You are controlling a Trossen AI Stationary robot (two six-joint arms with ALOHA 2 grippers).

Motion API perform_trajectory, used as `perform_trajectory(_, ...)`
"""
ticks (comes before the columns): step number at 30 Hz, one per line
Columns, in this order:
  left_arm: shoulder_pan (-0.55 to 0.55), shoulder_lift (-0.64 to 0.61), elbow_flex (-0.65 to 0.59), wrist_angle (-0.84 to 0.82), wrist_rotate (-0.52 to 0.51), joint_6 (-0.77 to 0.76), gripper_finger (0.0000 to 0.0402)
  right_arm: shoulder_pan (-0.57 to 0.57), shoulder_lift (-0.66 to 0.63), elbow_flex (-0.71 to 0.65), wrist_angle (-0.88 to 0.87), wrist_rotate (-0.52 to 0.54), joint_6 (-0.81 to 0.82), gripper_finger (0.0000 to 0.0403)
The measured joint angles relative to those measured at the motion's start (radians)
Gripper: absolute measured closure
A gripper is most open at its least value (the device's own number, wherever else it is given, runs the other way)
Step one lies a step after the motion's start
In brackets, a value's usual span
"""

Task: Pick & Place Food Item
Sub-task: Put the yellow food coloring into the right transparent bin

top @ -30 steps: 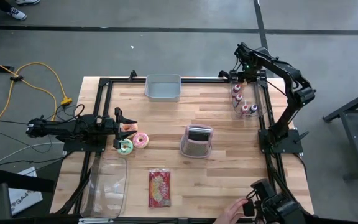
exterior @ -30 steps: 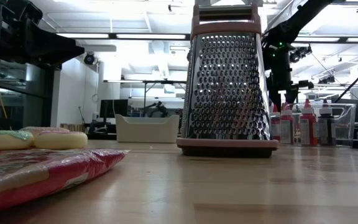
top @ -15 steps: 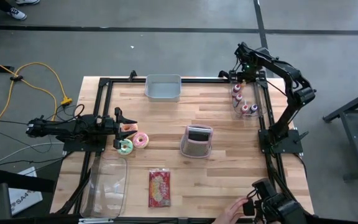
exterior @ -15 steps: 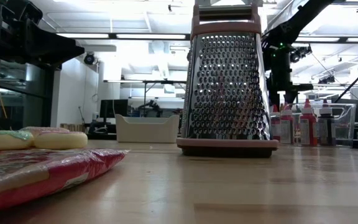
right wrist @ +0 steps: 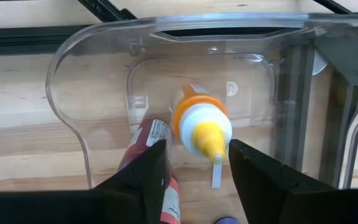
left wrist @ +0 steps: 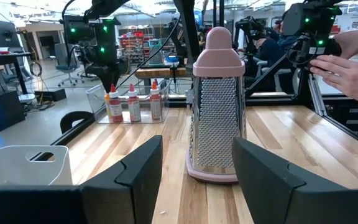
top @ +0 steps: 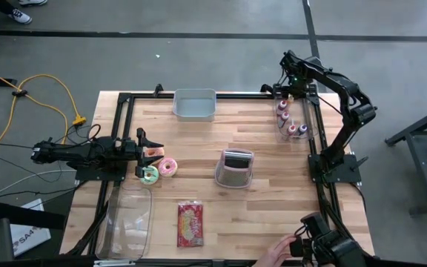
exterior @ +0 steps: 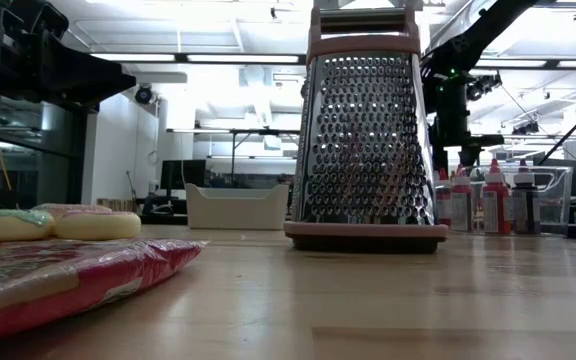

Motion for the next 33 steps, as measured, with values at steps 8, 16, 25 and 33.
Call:
perform_trajectory(8, 0.0, 0.0, 0.0, 0.0, 0.0, 0.0, 0.0214, 0.0, 0.0, 0.0, 0.004, 0.0, 0.0, 0.0239)
perform_trajectory(16, 0.0, 0.0, 0.0, 0.0, 0.0, 0.0, 0.0214, -0.001, 0.0, 0.0, 0.017, 0.003, 0.001, 0.0238)
perform_trajectory(25, 0.0, 0.0, 0.0, 0.0, 0.0, 0.0, 0.0214, -0.002, -0.001, 0.0, 0.028, 0.002, 0.019, 0.0238)
perform_trajectory(33, 0.0, 0.0, 0.0, 0.0, 0.0, 0.0, 0.0214, -0.002, -0.034, 0.0, 0.019, -0.003, 0.027, 0.0238)
